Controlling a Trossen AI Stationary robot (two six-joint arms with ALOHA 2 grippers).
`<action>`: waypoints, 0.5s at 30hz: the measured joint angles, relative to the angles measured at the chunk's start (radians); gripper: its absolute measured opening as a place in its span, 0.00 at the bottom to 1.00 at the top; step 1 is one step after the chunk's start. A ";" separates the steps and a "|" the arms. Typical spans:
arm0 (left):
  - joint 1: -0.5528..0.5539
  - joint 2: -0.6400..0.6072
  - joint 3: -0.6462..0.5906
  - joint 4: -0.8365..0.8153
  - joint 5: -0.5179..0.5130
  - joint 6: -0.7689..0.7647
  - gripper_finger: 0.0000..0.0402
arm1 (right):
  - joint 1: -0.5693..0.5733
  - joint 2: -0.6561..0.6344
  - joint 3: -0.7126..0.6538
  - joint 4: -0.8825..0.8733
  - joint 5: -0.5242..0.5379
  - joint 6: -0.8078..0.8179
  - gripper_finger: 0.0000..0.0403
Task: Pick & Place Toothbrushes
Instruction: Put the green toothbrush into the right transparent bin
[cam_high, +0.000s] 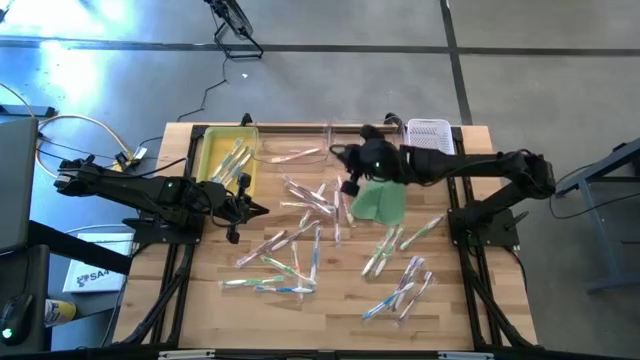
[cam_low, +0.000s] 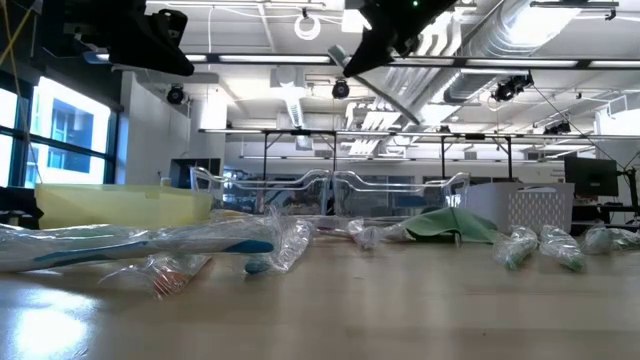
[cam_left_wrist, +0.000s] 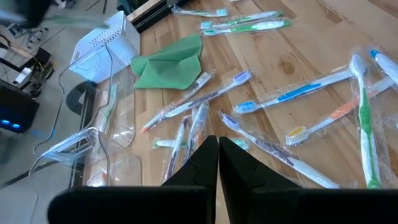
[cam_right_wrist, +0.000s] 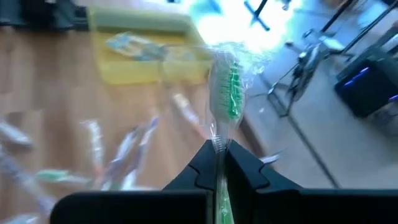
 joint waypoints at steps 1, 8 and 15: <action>0.000 0.000 0.000 0.000 0.000 0.000 0.02 | -0.018 0.000 0.000 0.012 -0.005 -0.017 0.02; 0.000 0.000 0.000 0.000 0.000 0.015 0.02 | -0.155 0.000 0.000 0.019 -0.055 -0.093 0.02; 0.000 0.000 0.000 0.000 -0.001 0.028 0.02 | -0.291 0.057 0.000 0.025 -0.199 -0.110 0.02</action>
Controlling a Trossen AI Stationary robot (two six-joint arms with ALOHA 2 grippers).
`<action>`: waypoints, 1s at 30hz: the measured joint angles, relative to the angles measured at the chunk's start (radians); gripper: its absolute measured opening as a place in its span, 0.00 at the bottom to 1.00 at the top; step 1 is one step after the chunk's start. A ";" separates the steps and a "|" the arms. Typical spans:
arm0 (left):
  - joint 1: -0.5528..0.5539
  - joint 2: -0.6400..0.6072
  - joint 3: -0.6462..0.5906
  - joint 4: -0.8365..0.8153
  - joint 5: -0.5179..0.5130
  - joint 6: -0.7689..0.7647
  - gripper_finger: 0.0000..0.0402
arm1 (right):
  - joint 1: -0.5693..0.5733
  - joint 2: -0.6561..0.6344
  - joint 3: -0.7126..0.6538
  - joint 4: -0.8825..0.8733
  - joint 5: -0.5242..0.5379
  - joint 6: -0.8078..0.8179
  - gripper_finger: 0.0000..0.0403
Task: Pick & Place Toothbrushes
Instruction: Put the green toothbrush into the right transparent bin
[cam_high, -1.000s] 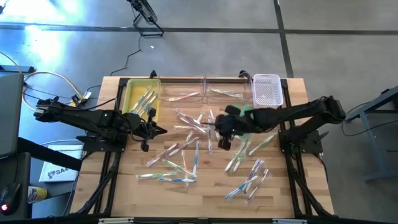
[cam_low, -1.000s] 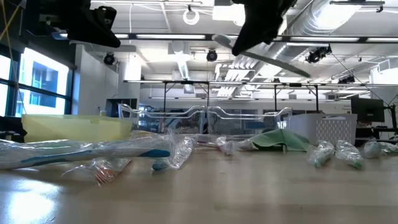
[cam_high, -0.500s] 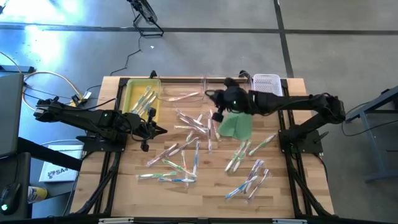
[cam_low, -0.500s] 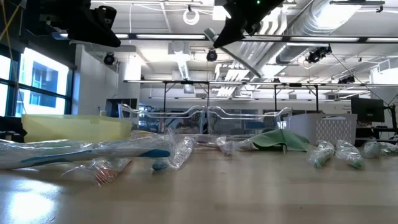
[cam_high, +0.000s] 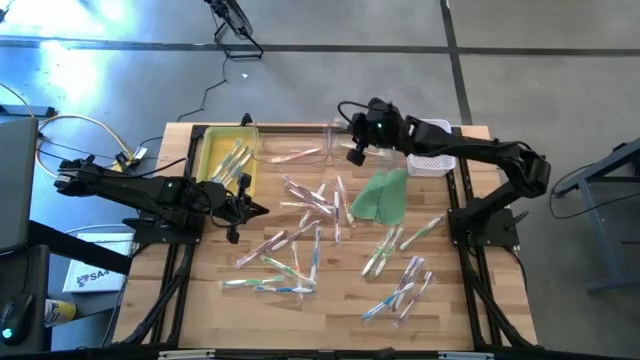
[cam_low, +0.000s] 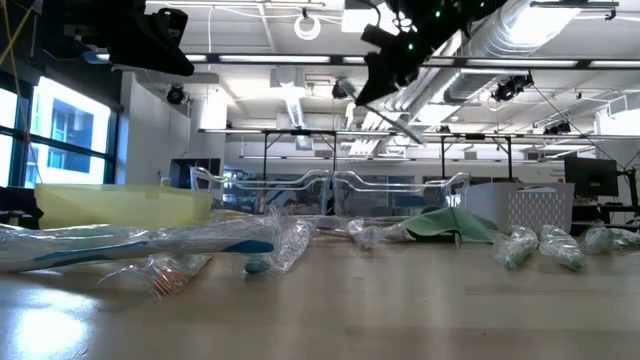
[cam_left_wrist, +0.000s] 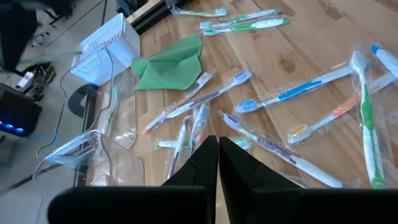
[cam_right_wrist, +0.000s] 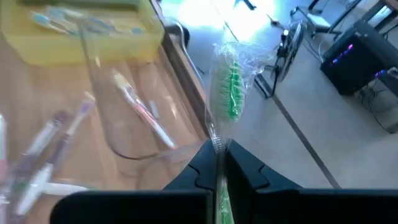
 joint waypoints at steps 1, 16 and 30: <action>0.000 0.000 0.000 0.000 0.000 0.001 0.02 | -0.013 0.014 0.000 0.004 -0.004 -0.016 0.02; 0.000 0.000 0.000 0.000 -0.006 0.051 0.02 | -0.152 0.224 0.000 0.008 -0.114 -0.168 0.02; 0.000 0.000 0.000 0.006 -0.016 0.059 0.02 | -0.188 0.294 0.001 -0.113 -0.187 -0.158 0.02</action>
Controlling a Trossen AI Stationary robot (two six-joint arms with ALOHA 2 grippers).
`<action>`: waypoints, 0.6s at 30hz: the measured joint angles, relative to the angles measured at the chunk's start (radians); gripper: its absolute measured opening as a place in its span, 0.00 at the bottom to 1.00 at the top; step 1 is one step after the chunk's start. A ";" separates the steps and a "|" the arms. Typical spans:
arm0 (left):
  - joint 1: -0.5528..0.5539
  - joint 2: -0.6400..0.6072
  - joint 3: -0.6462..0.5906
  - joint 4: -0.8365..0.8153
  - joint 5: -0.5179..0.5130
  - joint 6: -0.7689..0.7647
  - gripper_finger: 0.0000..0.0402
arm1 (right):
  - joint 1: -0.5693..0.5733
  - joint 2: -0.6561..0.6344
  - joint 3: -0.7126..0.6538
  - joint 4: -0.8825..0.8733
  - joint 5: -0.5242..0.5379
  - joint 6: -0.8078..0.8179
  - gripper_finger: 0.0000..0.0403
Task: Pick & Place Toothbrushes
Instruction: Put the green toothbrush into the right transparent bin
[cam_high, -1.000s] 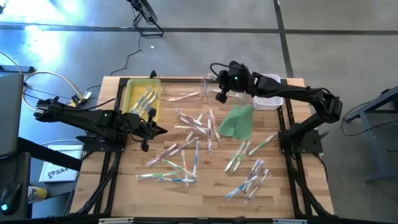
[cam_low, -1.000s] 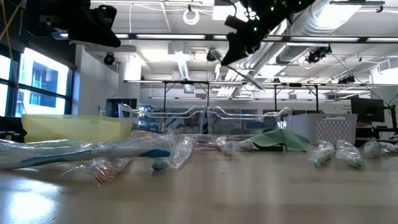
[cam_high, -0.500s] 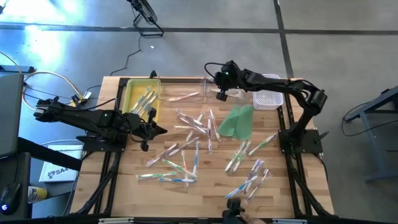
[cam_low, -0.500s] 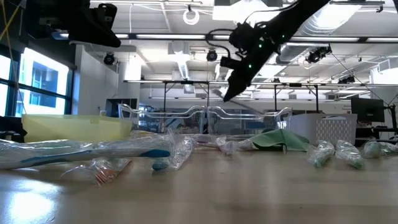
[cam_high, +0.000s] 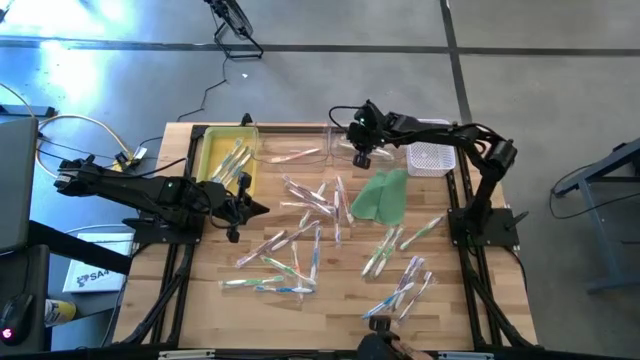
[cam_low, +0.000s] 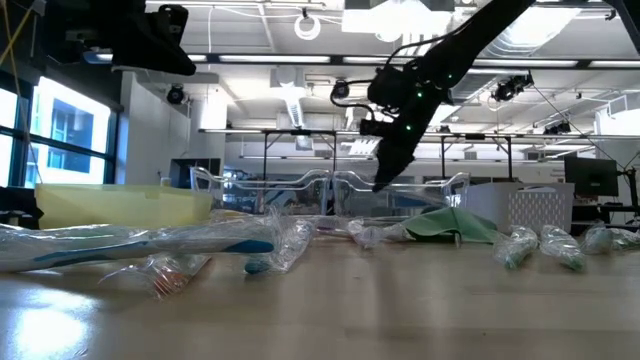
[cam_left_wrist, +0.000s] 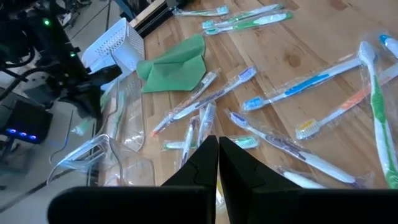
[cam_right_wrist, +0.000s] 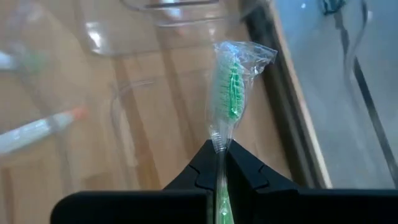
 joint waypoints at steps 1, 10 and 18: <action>0.000 0.000 0.000 0.001 0.000 0.000 0.02 | -0.003 0.007 0.000 -0.005 -0.004 0.004 0.02; 0.000 0.000 0.000 0.001 -0.003 0.000 0.02 | -0.003 0.028 -0.001 -0.012 -0.017 0.047 0.08; 0.000 0.000 0.000 0.001 -0.003 0.000 0.02 | 0.000 0.028 -0.001 -0.005 -0.004 0.050 0.27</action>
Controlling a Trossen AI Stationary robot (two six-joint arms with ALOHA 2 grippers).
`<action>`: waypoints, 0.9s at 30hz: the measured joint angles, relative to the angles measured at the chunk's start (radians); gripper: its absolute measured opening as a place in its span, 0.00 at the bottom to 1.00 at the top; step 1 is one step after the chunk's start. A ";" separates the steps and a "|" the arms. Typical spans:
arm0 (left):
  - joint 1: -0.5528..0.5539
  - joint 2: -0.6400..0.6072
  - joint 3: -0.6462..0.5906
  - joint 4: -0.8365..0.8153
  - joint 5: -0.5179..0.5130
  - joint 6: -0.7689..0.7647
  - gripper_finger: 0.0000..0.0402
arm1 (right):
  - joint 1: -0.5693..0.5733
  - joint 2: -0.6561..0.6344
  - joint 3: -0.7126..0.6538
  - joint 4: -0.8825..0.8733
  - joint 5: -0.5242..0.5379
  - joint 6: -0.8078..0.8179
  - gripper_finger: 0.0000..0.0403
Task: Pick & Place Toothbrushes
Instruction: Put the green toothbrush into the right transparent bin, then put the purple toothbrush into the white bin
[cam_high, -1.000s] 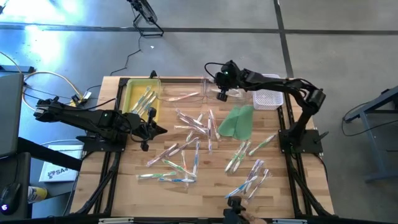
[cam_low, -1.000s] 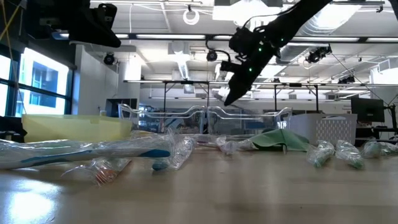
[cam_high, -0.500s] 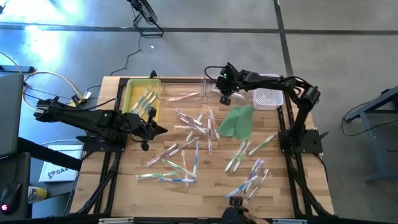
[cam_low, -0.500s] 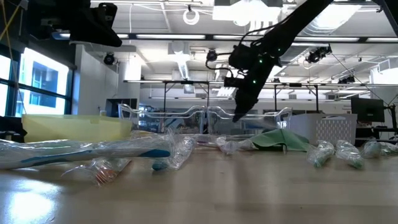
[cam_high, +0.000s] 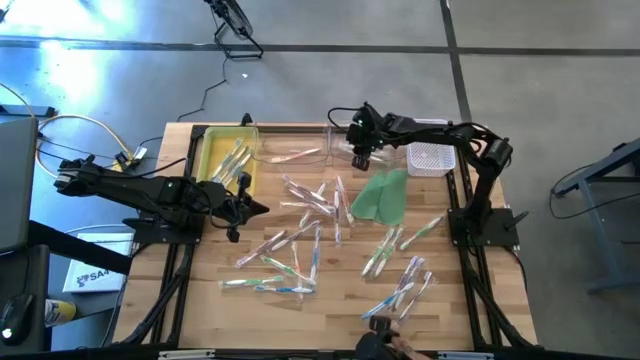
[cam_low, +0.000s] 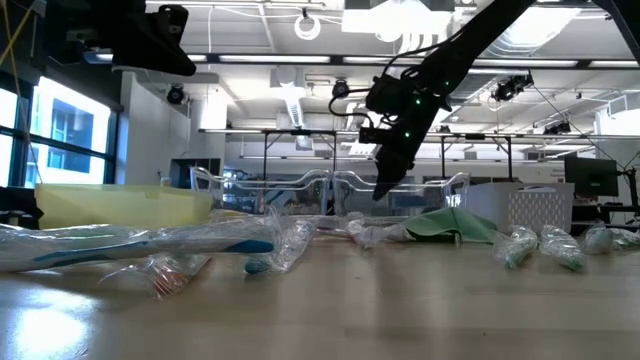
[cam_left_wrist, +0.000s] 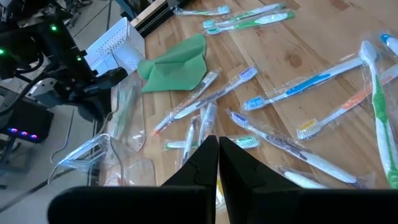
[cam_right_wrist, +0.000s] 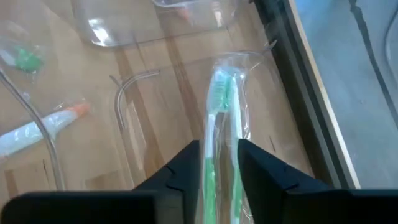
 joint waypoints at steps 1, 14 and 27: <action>0.000 0.000 0.000 0.000 0.000 0.000 0.02 | 0.004 0.000 0.000 0.003 0.021 0.000 0.28; 0.000 0.000 0.000 0.000 0.000 -0.008 0.02 | 0.152 -0.191 -0.001 0.015 0.170 0.013 0.21; 0.000 0.000 0.000 -0.002 0.000 -0.034 0.02 | 0.378 -0.309 0.000 -0.005 0.066 0.316 0.14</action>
